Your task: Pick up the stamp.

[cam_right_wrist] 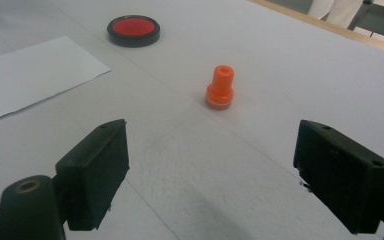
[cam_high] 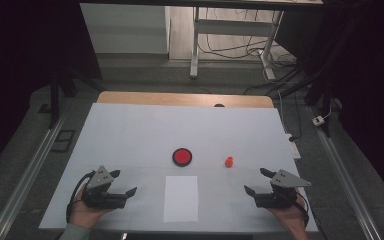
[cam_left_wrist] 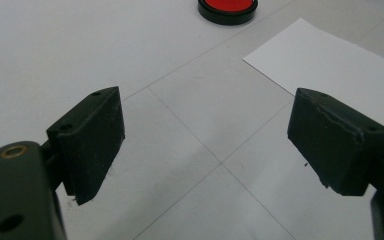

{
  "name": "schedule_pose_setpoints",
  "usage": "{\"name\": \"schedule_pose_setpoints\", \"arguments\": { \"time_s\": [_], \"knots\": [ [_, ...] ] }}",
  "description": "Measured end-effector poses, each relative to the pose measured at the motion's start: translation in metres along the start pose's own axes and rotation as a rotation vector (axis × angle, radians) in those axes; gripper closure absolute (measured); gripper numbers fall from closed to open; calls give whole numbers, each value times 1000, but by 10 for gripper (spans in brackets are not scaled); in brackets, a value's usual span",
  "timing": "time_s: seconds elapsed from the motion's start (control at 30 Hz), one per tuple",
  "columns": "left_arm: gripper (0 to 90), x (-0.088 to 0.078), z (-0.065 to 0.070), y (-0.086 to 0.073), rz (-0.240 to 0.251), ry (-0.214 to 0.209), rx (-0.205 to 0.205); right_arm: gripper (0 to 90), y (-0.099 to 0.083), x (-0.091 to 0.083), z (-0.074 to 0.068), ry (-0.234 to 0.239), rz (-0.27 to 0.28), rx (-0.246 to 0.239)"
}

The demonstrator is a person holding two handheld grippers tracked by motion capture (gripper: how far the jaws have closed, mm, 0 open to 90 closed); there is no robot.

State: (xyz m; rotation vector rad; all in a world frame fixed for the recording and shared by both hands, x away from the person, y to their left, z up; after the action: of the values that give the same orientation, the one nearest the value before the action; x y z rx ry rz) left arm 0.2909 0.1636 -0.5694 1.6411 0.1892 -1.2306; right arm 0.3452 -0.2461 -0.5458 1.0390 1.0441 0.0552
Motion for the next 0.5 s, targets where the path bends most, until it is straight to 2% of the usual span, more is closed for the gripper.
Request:
{"name": "schedule_pose_setpoints", "arguments": {
  "time_s": [0.17, 0.33, 0.5],
  "knots": [
    [157, 2, 1, 0, -5, 1, 2, 188, -2, 0, 5, 0, -3, 9],
    [159, -2, 1, 1, 20, 14, -3, 203, -2, 2, 4, 9, -13, 7],
    [162, -1, 2, 2, 17, 16, 9, 214, -3, 0, 4, -12, -17, 1]
  ]
}}
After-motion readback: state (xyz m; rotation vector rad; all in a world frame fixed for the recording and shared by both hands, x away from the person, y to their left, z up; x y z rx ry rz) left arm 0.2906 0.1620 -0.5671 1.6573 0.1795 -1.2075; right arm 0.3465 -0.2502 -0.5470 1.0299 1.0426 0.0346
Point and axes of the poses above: each handheld gripper's, and its own axes: x roughly forward along the jaws, y roughly out of its top, z roughly to its right, the point moved 10 cm from there along x, roughly forward along the jaws, and after that the axes turned 14 degrees about -z, right-handed, at the moved point
